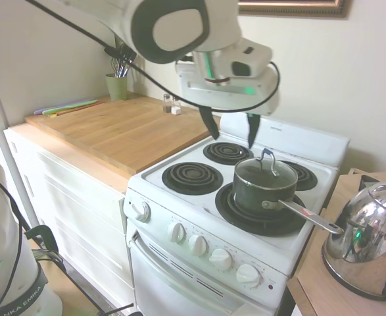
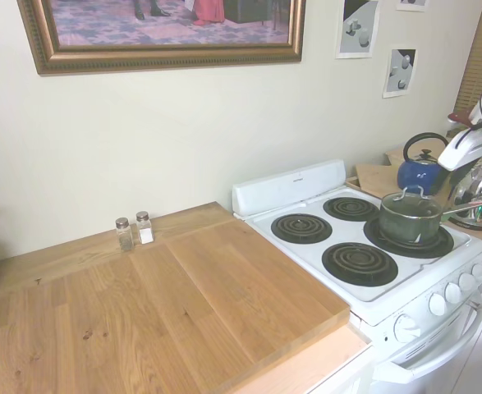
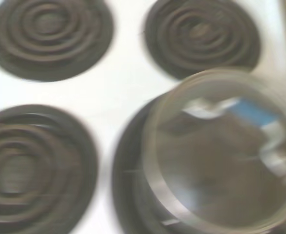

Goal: Uncover the lid of the pot

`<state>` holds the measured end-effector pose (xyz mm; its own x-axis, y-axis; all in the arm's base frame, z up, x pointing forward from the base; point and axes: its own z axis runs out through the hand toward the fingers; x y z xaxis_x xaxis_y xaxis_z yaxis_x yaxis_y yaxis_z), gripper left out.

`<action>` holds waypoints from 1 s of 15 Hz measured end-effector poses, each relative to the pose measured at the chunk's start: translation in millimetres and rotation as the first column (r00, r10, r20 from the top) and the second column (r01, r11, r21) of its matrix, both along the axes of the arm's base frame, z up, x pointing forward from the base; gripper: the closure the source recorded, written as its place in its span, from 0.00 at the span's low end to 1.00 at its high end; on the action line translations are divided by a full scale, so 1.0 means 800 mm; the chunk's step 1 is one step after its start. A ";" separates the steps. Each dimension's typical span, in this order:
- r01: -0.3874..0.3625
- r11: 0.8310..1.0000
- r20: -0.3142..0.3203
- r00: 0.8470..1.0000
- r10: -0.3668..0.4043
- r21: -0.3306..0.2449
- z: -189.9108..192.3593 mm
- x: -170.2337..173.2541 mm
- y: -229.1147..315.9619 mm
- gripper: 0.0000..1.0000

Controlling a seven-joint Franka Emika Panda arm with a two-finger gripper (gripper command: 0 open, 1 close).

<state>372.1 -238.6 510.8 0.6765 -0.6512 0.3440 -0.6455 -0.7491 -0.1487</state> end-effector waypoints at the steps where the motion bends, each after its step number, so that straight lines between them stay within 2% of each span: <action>1: -0.036 0.999 -0.006 0.999 0.036 -0.037 -0.008 0.011 -0.017 0.00; 3: -0.100 0.990 -0.013 0.995 0.099 -0.094 -0.025 0.044 -0.037 0.00; 4: -0.129 0.986 -0.006 0.992 0.129 -0.104 -0.032 0.062 -0.042 1.00; 6: -0.206 0.976 0.019 0.978 0.208 -0.064 -0.044 0.096 -0.047 1.00; 8: -0.255 0.966 0.029 0.966 0.256 -0.042 -0.055 0.115 -0.054 1.00; 15: -0.298 0.955 0.005 0.955 0.298 -0.015 -0.064 0.110 -0.058 1.00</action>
